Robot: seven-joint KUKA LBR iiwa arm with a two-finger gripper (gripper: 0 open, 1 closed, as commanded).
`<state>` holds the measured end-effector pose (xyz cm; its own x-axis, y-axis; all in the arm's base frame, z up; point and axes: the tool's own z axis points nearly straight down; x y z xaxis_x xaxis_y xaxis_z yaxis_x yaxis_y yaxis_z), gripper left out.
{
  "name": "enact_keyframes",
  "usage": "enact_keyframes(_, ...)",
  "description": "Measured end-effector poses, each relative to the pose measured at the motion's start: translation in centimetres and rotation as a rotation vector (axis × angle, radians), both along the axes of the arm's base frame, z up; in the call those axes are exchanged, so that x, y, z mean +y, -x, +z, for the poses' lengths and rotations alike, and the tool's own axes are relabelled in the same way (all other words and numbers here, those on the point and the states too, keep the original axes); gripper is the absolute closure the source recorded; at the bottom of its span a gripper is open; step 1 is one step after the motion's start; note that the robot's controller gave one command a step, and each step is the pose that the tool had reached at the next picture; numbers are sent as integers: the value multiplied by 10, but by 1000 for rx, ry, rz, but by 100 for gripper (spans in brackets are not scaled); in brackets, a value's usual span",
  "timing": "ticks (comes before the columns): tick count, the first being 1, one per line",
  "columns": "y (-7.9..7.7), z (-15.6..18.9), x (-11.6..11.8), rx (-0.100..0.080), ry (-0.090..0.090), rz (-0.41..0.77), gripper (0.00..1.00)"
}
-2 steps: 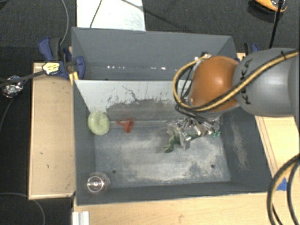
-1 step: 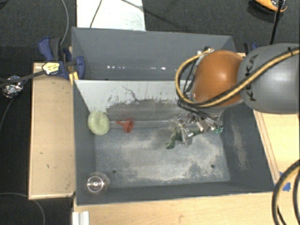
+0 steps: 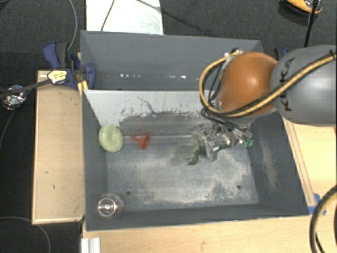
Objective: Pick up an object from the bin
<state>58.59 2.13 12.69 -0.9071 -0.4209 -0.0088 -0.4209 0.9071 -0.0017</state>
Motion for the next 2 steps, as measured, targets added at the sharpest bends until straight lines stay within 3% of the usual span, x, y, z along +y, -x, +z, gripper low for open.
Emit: enact_keyframes(2, 0, 20, 0, -2, 0, -3, 100)
